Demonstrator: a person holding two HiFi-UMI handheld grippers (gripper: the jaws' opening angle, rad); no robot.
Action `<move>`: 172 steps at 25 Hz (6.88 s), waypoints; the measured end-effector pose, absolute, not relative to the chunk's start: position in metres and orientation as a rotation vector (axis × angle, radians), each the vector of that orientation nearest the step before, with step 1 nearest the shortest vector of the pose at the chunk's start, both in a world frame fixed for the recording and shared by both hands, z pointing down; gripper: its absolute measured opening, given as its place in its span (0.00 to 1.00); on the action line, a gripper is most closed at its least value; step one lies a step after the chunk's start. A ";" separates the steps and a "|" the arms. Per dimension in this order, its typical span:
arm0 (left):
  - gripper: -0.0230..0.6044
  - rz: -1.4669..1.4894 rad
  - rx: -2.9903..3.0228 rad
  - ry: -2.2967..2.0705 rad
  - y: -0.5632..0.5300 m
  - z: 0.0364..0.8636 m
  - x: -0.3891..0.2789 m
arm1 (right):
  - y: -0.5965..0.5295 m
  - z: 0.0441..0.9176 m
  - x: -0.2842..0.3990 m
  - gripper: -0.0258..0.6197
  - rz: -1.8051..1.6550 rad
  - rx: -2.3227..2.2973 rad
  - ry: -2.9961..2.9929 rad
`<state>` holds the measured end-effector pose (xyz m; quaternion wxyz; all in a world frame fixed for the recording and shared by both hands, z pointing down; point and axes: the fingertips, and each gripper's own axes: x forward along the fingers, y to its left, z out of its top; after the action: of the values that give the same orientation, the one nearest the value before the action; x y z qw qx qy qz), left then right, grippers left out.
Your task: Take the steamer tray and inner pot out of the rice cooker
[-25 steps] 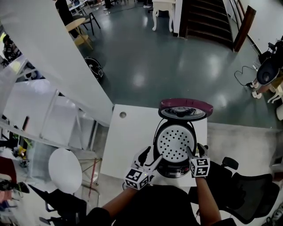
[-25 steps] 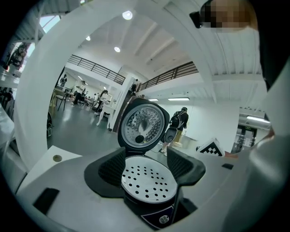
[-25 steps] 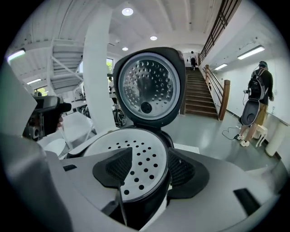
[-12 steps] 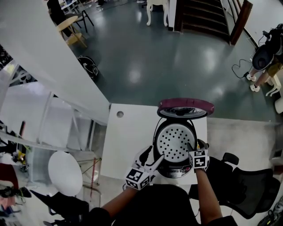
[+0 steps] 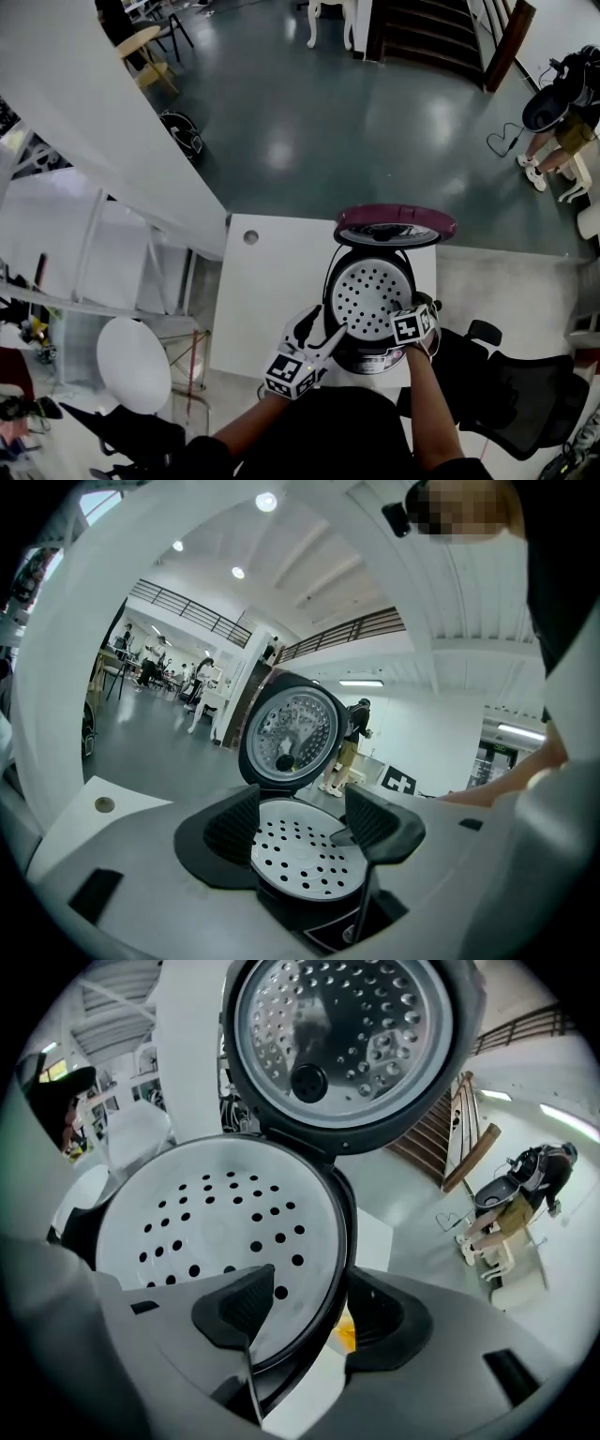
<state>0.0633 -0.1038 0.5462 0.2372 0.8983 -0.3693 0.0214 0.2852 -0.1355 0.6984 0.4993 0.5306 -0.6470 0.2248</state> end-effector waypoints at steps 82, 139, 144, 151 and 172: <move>0.44 -0.103 2.200 -1.567 -0.064 0.519 -0.239 | -0.182 0.624 -0.042 0.06 0.919 1.240 -2.375; 0.44 -0.007 2.302 -1.258 -0.094 0.550 -0.280 | -0.175 0.800 -0.062 0.16 0.984 1.615 -2.107; 0.40 -0.090 2.282 -1.234 -0.091 0.544 -0.277 | -0.155 0.745 -0.083 0.08 0.896 1.554 -2.176; 0.24 -0.188 2.318 -1.096 -0.091 0.545 -0.247 | -0.122 0.635 -0.097 0.04 0.726 1.561 -2.415; 0.08 -0.034 2.400 -1.055 -0.095 0.539 0.012 | -0.066 0.538 0.209 0.04 0.675 1.760 -2.396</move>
<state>0.0116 -0.0946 0.5392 0.2568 0.8846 -0.3890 -0.0127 0.2087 -0.0663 0.5380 0.0464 0.5767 -0.7851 0.2211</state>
